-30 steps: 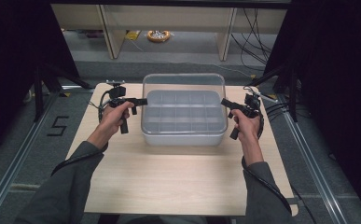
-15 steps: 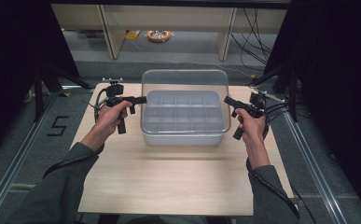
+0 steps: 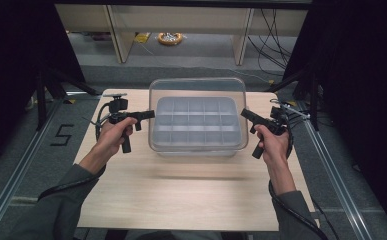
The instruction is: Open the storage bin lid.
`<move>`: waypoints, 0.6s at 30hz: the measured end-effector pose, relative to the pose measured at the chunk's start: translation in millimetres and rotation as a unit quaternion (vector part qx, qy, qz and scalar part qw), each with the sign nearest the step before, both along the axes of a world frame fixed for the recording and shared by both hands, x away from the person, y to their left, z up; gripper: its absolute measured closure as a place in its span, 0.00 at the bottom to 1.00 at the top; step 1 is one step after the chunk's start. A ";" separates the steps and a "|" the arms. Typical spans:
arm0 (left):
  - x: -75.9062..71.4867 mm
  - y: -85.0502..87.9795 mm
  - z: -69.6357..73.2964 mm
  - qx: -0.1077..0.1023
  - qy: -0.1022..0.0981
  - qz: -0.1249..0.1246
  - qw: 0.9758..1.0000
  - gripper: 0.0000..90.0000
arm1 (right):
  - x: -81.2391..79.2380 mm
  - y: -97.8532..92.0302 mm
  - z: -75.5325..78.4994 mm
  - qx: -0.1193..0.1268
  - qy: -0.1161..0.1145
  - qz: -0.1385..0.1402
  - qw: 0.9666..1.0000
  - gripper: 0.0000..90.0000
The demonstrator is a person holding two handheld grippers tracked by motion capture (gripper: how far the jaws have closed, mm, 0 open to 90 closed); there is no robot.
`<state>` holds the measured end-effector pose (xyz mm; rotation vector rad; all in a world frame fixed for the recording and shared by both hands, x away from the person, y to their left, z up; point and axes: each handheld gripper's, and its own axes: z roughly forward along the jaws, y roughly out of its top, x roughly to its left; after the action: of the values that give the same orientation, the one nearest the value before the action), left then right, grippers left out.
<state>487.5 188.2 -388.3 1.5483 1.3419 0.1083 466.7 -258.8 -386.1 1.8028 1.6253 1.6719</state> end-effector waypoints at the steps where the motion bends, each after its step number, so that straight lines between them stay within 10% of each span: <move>1: -2.9 0.7 -1.1 -0.001 0.000 0.000 1.000 0.73 | -3.0 1.3 0.1 0.006 0.006 0.000 1.000 0.77; 18: -38.4 13.8 -19.2 -0.002 0.005 -0.021 1.000 0.72 | -39.3 7.5 -11.3 0.001 -0.007 0.019 1.000 0.79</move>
<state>449.1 201.9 -407.5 1.5743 1.3159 0.0725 427.3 -251.3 -397.4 1.7672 1.6616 1.6994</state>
